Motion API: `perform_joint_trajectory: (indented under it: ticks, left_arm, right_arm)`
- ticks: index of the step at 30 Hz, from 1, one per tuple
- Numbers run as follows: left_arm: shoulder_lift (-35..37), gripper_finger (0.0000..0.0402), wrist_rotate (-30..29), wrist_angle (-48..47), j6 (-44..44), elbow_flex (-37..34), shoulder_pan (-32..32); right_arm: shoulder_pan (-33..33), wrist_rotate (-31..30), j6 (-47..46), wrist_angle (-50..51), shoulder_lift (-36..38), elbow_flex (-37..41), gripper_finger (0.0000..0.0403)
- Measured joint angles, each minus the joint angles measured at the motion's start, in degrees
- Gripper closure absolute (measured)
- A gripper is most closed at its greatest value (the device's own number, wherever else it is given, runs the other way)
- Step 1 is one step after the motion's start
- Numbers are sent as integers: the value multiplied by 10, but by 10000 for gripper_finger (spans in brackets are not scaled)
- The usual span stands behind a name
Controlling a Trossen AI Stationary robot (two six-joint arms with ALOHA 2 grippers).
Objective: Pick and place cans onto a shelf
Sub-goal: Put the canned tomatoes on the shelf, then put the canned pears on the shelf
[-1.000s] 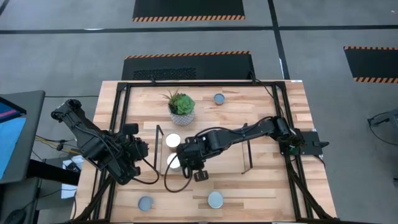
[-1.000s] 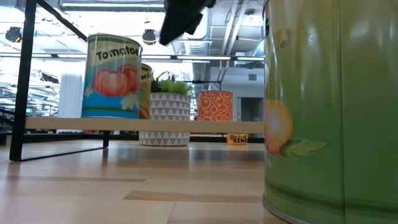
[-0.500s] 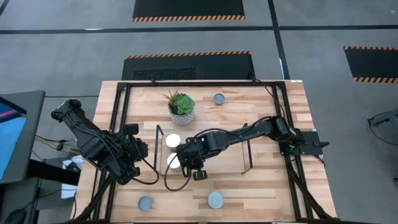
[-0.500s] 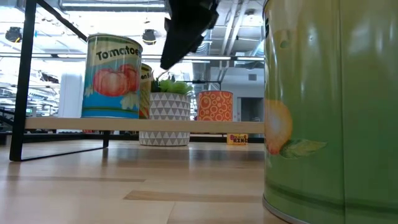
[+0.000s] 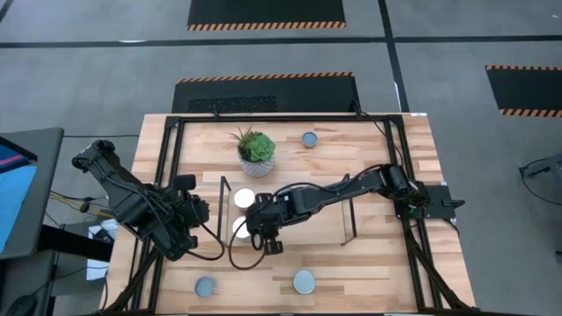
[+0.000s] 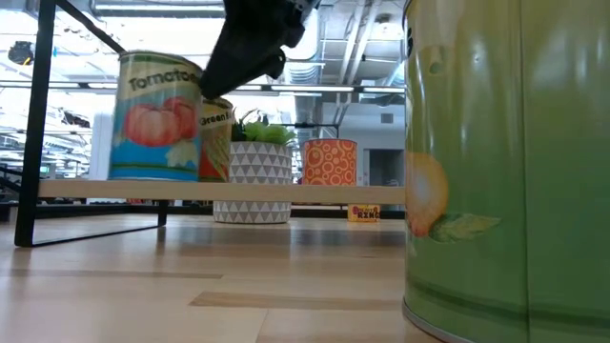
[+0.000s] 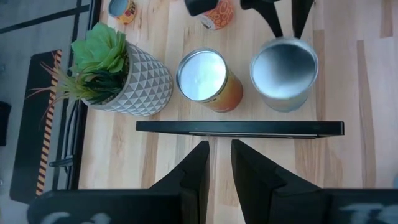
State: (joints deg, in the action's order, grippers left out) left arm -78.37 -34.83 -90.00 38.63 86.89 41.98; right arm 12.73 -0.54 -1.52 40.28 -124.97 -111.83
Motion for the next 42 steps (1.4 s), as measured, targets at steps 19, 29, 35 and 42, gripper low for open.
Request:
perform_joint_trajectory:
  ticks: [19,29,35,42]
  left_arm:
    - [0,345,3,0,0,0,0]
    - [0,345,1,0,0,0,0]
    - [0,345,1,0,1,0,0]
    - [0,345,0,0,2,0,0]
  right_arm:
    - [-2,-74,26,224,12,-62,312]
    - [-49,-115,76,135,8,-45,312]
    - [-71,-114,85,113,9,-45,312]
    - [-77,-89,85,103,9,-45,311]
